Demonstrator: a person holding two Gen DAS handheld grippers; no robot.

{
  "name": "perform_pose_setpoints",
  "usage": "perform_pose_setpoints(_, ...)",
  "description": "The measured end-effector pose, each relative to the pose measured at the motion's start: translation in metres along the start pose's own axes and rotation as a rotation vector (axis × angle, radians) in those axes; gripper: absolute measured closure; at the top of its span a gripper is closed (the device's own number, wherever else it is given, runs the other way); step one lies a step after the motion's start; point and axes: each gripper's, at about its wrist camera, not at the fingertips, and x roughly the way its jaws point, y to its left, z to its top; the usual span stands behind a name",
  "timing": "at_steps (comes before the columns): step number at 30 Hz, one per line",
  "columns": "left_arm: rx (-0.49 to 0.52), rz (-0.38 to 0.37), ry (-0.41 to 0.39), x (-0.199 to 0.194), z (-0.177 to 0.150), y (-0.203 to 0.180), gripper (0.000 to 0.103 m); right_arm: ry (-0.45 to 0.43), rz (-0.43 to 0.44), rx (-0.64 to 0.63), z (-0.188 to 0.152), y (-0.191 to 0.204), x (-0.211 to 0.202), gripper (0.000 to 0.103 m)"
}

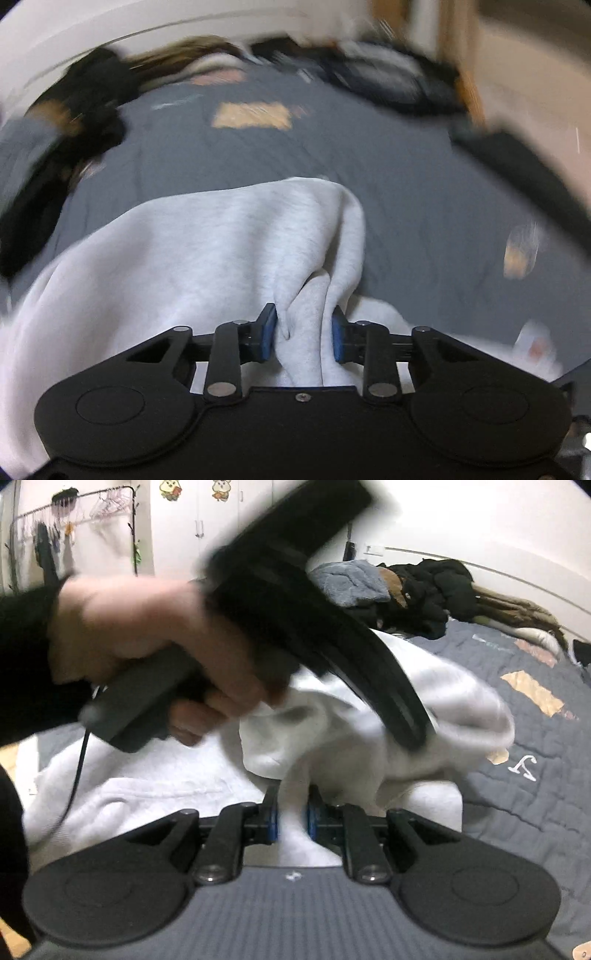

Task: Fold clothes

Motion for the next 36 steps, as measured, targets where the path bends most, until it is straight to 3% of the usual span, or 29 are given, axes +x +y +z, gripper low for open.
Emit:
perform_pose_setpoints(4, -0.24, -0.034, -0.111, -0.042, -0.032, 0.044, 0.076, -0.017, 0.102, 0.068, 0.004, -0.016, -0.022, 0.071)
perform_pose_setpoints(7, -0.315, -0.036, -0.142, -0.06, -0.061, 0.058, 0.076, -0.06, 0.163, 0.131, 0.011, -0.035, -0.047, 0.06)
perform_pose_setpoints(10, -0.363, -0.048, -0.155, -0.066, -0.079, 0.066, 0.077, -0.156, 0.095, 0.196, 0.014, -0.058, -0.066, 0.055)
perform_pose_setpoints(20, -0.405, -0.079, -0.142, -0.067, -0.089, 0.086, 0.077, 0.068, -0.093, 0.391, -0.06, -0.154, -0.027, 0.053)
perform_pose_setpoints(22, -0.403, -0.083, -0.142, -0.066, -0.088, 0.086, 0.077, 0.119, -0.061, 0.415, -0.072, -0.156, -0.018, 0.053)
perform_pose_setpoints(28, -0.403, -0.095, -0.139, -0.066, -0.089, 0.087, 0.077, 0.164, -0.005, 0.55, -0.081, -0.161, -0.014, 0.053)
perform_pose_setpoints(30, -0.404, -0.097, -0.138, -0.065, -0.089, 0.086, 0.077, 0.158, 0.03, 0.544, -0.082, -0.152, -0.007, 0.06)
perform_pose_setpoints(32, -0.404, -0.098, -0.137, -0.064, -0.088, 0.086, 0.077, 0.176, 0.072, 0.542, -0.078, -0.147, -0.003, 0.081)
perform_pose_setpoints(33, -0.404, -0.097, -0.137, -0.064, -0.088, 0.086, 0.077, 0.169, 0.096, 0.556, -0.077, -0.146, -0.003, 0.096)
perform_pose_setpoints(36, -0.404, -0.096, -0.139, -0.064, -0.088, 0.085, 0.077, 0.112, 0.061, 0.608, -0.074, -0.148, -0.014, 0.1)
